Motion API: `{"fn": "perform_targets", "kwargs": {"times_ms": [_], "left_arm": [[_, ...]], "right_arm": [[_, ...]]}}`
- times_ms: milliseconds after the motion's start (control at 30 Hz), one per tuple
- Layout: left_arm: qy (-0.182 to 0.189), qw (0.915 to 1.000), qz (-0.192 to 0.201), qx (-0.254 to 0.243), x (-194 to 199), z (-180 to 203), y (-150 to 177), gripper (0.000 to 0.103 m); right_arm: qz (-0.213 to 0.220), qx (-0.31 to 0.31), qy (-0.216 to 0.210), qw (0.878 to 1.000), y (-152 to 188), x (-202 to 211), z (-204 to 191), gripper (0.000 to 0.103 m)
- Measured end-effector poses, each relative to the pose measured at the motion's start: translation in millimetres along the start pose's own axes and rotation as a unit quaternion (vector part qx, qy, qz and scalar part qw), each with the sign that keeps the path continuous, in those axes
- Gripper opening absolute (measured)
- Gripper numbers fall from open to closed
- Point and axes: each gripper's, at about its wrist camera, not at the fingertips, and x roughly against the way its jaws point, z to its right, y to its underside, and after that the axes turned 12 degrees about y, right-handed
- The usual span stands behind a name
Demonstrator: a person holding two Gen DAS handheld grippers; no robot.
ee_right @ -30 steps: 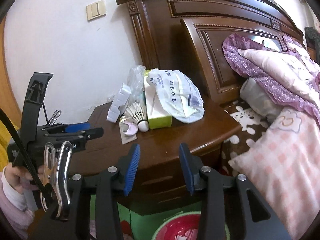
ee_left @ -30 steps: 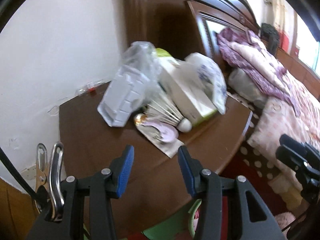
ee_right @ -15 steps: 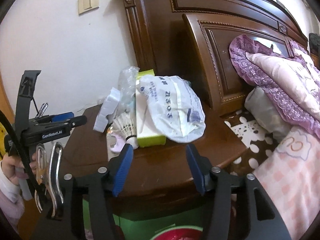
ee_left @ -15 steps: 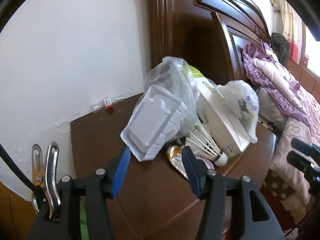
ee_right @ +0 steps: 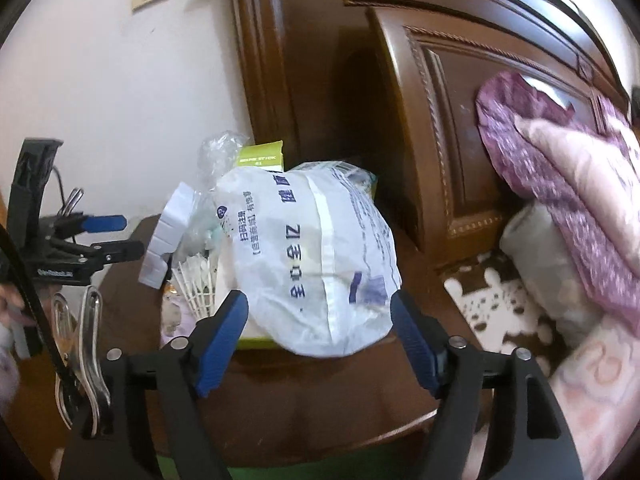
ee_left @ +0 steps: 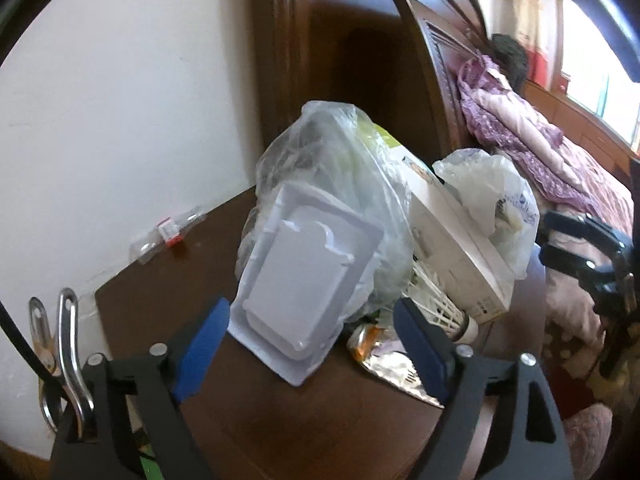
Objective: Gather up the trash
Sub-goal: 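Grasp the white plastic tray with the left tool while the right tool grasps the printed paper bag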
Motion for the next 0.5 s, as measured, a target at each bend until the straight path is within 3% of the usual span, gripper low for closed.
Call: {"fn": "perform_targets", "kwargs": {"times_ms": [67, 200, 500], "left_arm": [[-0.011, 0.9994, 0.007, -0.032, -3.9, 0.7, -0.5, 0.098], [-0.020, 0.9983, -0.006, -0.054, -16.1, -3.0, -4.0, 0.098], [0.035, 0.9985, -0.023, -0.034, -43.1, -30.3, -12.2, 0.099]], "right_arm": [[0.002, 0.016, 0.008, 1.000, -3.0, -5.9, -5.9, 0.076], [0.004, 0.033, 0.012, 0.999, -8.7, -16.8, -15.5, 0.076], [-0.015, 0.018, -0.025, 0.999, -16.6, -37.9, -19.9, 0.074]]}}
